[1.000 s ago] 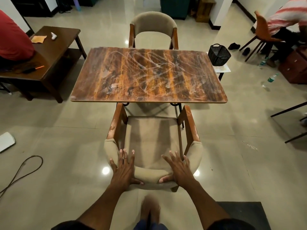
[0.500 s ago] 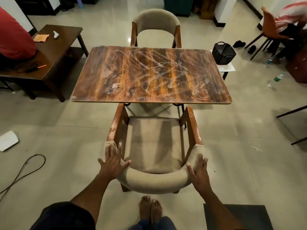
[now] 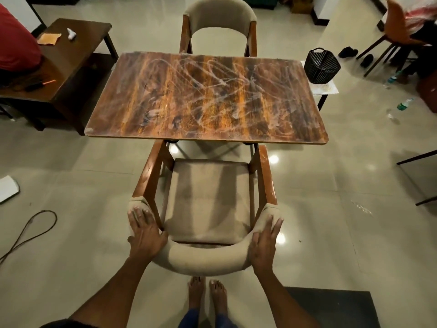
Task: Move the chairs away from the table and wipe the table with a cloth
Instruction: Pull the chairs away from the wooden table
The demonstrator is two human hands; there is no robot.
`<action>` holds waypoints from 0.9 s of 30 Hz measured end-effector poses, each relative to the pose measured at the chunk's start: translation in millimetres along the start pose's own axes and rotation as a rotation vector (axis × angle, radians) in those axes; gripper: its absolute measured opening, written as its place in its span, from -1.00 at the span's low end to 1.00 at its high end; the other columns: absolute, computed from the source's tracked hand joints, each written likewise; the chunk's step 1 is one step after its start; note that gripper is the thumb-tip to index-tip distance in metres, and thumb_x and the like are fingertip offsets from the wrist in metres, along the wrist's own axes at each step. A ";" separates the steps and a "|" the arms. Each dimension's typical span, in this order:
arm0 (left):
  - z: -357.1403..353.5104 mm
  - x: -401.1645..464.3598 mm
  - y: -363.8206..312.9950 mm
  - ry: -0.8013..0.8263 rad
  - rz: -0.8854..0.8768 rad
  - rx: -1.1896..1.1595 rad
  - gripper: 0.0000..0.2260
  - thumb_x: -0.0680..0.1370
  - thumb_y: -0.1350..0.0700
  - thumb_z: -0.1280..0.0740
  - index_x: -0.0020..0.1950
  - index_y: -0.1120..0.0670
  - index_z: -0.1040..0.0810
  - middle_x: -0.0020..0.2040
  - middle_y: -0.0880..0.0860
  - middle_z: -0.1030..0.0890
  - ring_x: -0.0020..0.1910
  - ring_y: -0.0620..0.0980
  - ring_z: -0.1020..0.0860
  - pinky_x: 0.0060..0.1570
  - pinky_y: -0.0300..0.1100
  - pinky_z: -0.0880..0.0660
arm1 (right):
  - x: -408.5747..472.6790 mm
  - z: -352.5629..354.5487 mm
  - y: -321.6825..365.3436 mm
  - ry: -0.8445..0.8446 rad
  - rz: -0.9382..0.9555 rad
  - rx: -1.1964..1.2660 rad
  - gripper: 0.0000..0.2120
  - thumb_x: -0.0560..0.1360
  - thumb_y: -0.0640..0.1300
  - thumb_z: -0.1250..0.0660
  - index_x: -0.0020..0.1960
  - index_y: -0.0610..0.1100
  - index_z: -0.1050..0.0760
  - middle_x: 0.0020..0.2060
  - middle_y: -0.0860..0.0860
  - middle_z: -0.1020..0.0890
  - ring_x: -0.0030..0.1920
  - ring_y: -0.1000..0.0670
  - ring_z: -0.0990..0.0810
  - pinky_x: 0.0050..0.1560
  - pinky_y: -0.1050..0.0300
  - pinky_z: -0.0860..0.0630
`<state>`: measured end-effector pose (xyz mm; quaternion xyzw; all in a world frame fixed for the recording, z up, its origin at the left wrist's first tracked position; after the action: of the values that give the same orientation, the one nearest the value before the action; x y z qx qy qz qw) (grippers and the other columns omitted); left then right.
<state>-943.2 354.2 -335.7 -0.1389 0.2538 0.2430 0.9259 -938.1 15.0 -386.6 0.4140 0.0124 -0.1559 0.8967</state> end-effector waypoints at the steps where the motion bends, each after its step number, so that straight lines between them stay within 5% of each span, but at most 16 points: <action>1: 0.6 -1.9 -2.5 0.004 0.007 -0.009 -0.11 0.67 -0.14 -0.31 0.70 0.21 0.21 0.69 0.21 0.36 0.66 0.27 0.38 0.52 0.41 -0.18 | 5.5 0.1 0.8 0.016 -0.005 0.005 -0.31 0.68 0.13 -0.02 0.73 0.02 0.13 0.72 -0.11 0.13 0.69 -0.29 -0.10 0.52 -0.40 -0.39; 12: -2.2 15.7 -1.8 0.011 -0.010 0.021 -0.14 0.66 -0.13 -0.33 0.72 0.18 0.13 0.71 0.20 0.31 0.67 0.28 0.36 0.55 0.41 -0.13 | 17.5 4.0 13.2 0.022 -0.026 -0.039 -0.23 0.59 0.27 0.12 0.72 -0.07 0.00 0.72 -0.14 0.09 0.68 -0.31 -0.13 0.55 -0.40 -0.33; 19: 35.7 37.5 -17.5 0.081 -0.153 0.106 -0.09 0.65 -0.10 -0.34 0.72 0.10 0.26 0.67 0.18 0.41 0.66 0.27 0.38 0.53 0.49 0.04 | 44.9 24.6 25.0 0.187 -0.080 -0.231 -0.35 0.74 0.04 -0.15 0.72 -0.15 -0.01 0.70 -0.24 0.02 0.67 -0.33 -0.12 0.59 -0.31 -0.28; 22: 70.8 47.1 -41.5 -0.001 -0.230 0.139 -0.14 0.65 -0.17 -0.28 0.73 0.09 0.19 0.69 0.18 0.36 0.68 0.26 0.31 0.53 0.49 0.03 | 73.7 51.6 52.3 0.227 0.010 -0.393 -0.32 0.71 0.16 -0.07 0.68 -0.23 -0.14 0.62 -0.35 -0.19 0.61 -0.40 -0.23 0.46 -0.34 -0.38; 27: 138.4 56.9 -104.7 -0.197 -0.434 0.196 -0.16 0.66 -0.21 -0.22 0.73 0.15 0.15 0.72 0.23 0.24 0.69 0.22 0.29 0.63 0.36 0.14 | 123.6 109.8 131.5 0.209 0.137 -0.537 -0.36 0.76 0.16 0.03 0.72 -0.15 0.01 0.70 -0.28 0.02 0.70 -0.30 0.00 0.60 -0.35 -0.10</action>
<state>-790.2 340.1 -237.1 -0.0752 0.1488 0.0253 0.9857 -794.2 -20.2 -236.1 0.1758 0.1173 -0.0428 0.9765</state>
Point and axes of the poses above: each hand's wrist, its own x-axis towards the middle knuckle, its own z-axis out of the back of the hand, y = z × x, the point moved 2 cm from there along x, towards the middle knuckle
